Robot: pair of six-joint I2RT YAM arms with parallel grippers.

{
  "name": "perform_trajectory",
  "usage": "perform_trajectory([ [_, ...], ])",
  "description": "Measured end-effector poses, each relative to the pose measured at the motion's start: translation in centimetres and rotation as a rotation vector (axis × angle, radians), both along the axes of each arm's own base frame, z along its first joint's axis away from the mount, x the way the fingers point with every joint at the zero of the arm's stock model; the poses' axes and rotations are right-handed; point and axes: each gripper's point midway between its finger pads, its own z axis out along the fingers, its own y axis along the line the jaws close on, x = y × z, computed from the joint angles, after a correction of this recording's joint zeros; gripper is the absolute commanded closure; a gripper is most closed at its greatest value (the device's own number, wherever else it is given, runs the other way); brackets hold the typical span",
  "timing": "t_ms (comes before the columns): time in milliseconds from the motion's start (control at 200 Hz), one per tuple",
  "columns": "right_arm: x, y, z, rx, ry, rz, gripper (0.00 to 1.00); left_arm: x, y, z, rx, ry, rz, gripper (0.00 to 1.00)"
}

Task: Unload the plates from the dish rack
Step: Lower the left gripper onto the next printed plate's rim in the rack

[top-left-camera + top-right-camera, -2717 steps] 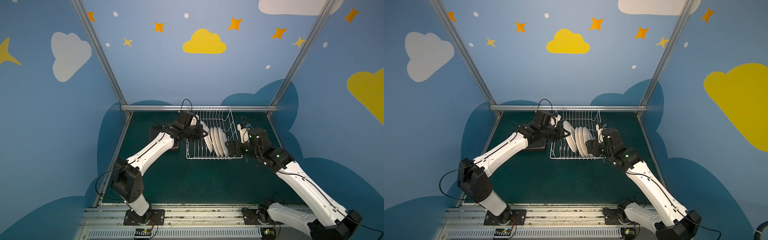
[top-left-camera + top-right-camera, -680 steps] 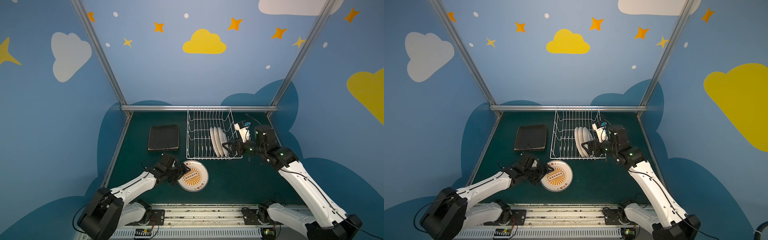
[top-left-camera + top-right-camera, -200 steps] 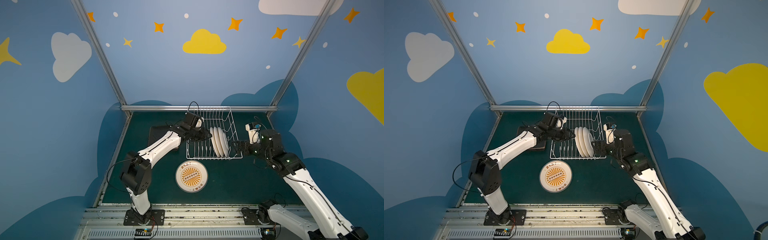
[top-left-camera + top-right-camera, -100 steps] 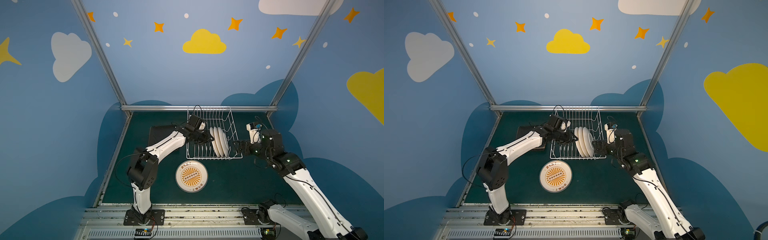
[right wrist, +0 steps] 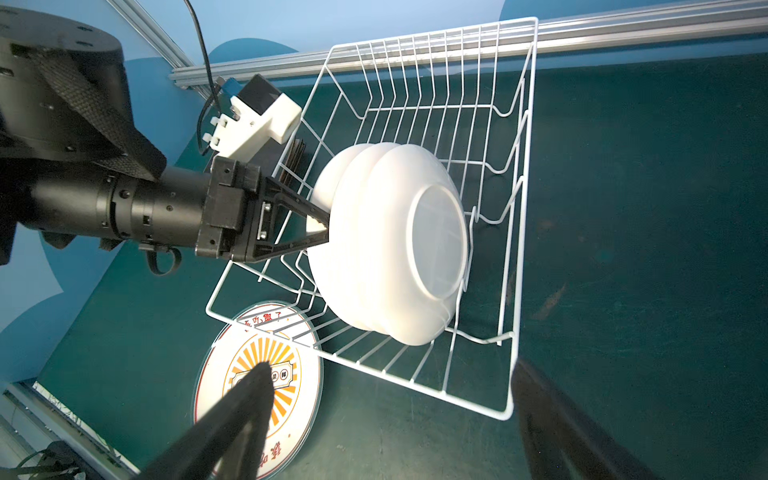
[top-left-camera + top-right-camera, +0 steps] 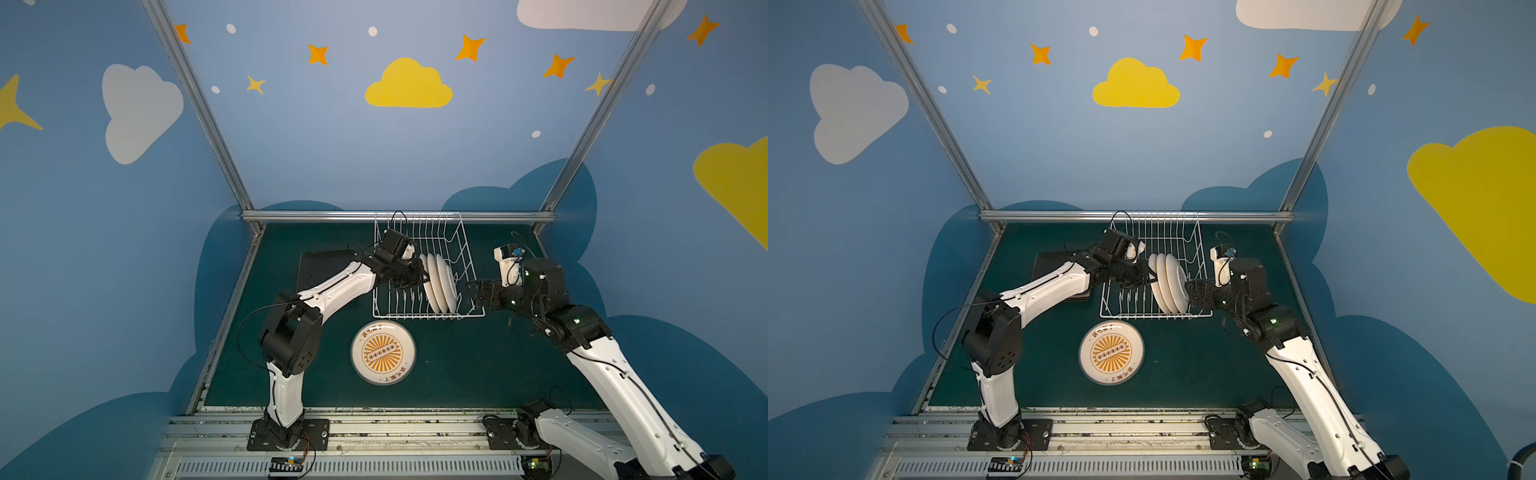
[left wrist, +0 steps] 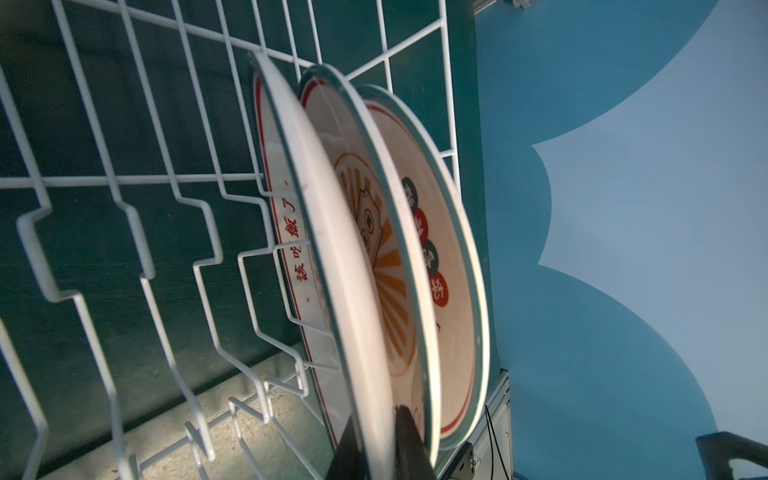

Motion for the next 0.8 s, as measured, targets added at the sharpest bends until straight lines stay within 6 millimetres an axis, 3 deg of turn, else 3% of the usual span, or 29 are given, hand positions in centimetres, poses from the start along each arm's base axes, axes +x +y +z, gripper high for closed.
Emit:
perform_trajectory([
  [195, 0.00, 0.00, 0.00, 0.001, 0.000, 0.000, 0.11, -0.02, -0.17, 0.18, -0.015, 0.011, 0.007, 0.91],
  [305, 0.00, 0.01, -0.01, 0.001, 0.001, 0.000, 0.11, -0.06, -0.43, 0.47, -0.032, 0.013, 0.001, 0.97],
  [796, 0.06, -0.09, -0.03, 0.006, 0.004, -0.007, 0.11, -0.30, -0.87, 0.90, -0.067, 0.042, 0.011, 0.97],
])
